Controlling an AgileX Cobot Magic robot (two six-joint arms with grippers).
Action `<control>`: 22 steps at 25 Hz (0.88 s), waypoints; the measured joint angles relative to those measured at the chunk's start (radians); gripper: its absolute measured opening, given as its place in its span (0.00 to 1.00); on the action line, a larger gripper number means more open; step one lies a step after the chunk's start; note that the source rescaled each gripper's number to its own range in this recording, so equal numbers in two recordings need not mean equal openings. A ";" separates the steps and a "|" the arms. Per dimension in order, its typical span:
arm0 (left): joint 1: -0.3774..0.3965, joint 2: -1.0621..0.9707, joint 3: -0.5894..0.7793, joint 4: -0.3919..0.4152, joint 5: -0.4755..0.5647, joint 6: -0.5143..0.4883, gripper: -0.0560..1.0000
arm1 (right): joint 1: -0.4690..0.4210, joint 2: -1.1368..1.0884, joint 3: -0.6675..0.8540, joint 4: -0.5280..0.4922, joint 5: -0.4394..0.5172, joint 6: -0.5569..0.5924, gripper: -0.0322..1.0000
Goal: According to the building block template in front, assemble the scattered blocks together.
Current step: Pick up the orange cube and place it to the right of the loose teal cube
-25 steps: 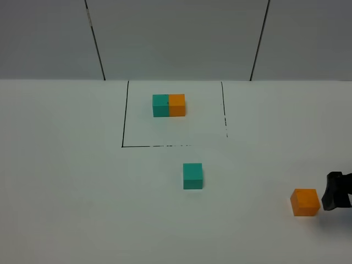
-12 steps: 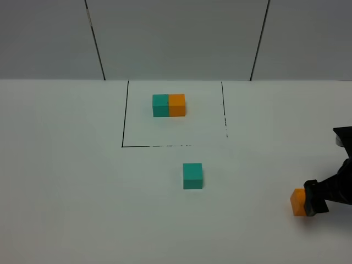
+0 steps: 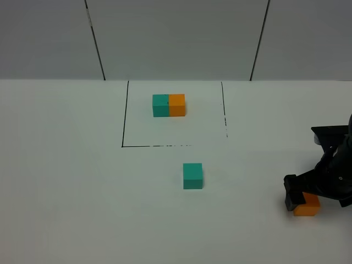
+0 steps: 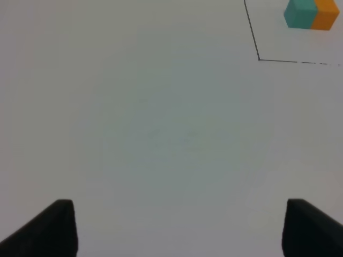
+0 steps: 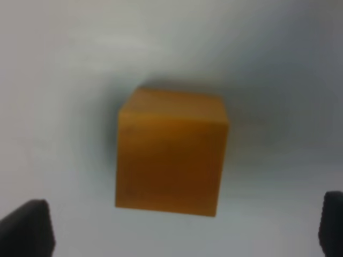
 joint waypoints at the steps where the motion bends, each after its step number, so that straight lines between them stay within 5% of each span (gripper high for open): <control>1: 0.000 0.000 0.000 0.000 0.000 0.000 0.66 | 0.000 0.008 0.000 0.008 -0.005 0.001 1.00; 18: 0.000 0.000 0.000 0.000 -0.001 0.000 0.66 | 0.000 0.132 -0.003 0.056 -0.083 0.002 0.99; 22: 0.000 0.000 0.000 0.000 -0.001 0.000 0.66 | 0.000 0.132 -0.003 0.056 -0.097 0.002 0.92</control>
